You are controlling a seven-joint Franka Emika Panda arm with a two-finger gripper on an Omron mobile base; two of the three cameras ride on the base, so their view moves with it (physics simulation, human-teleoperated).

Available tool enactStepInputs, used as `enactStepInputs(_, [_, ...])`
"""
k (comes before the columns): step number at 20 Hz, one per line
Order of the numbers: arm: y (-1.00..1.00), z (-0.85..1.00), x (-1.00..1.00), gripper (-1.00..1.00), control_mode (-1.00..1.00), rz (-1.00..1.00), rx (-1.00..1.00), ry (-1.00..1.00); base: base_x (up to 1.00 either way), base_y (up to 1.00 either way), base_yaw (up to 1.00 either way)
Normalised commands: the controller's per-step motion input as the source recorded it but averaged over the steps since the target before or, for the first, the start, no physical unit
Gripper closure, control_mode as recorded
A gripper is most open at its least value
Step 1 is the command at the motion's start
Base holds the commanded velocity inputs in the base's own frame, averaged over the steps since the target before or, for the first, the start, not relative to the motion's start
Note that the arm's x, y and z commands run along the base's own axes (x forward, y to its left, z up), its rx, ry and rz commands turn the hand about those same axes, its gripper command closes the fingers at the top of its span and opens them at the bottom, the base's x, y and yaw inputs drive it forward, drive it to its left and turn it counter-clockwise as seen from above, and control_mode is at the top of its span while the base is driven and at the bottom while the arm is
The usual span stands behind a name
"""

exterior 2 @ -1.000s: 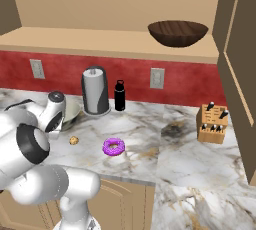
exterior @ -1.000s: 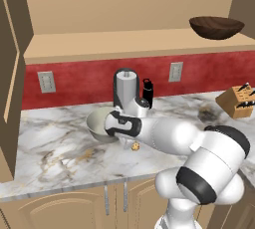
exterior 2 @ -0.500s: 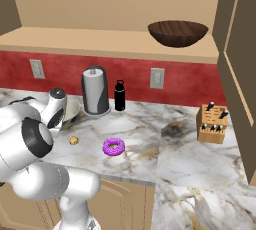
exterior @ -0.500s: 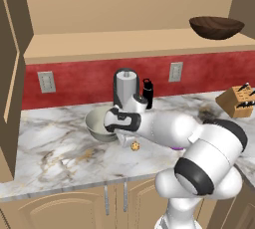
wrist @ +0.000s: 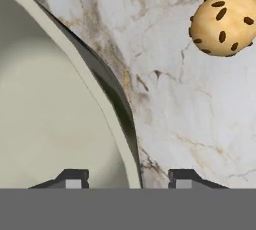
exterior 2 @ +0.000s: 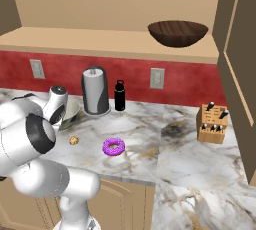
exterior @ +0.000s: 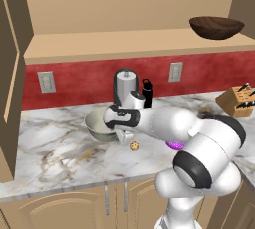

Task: Pick both bowls and place them on the counter. Then place the donut in one bowl and place the cookie dough ball in the other bowl.

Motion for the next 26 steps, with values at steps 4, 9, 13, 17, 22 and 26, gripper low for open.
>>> enactStepInputs(4, [-0.03, -0.02, 0.0, -1.0, -1.0, 0.0, 0.0, 0.01, 0.0, 0.0, 0.0])
enactStepInputs(9, [-0.06, 0.1, -0.17, -1.0, -1.0, 0.03, 0.0, 0.0, 0.0, 0.0, 0.0])
enactStepInputs(13, [-0.09, 0.25, -0.37, -1.0, -1.0, 0.01, 0.0, -0.03, 0.0, 0.0, 0.0])
enactStepInputs(17, [-0.09, 0.37, -0.43, -1.0, -1.0, 0.01, 0.0, -0.03, 0.0, 0.0, 0.0])
enactStepInputs(22, [-0.21, 0.39, -0.47, -1.0, -1.0, 0.01, 0.0, -0.05, 0.0, 0.0, 0.0])
enactStepInputs(26, [-0.27, 0.39, -0.45, -1.0, -1.0, 0.0, 0.0, -0.07, 0.0, 0.0, 0.0])
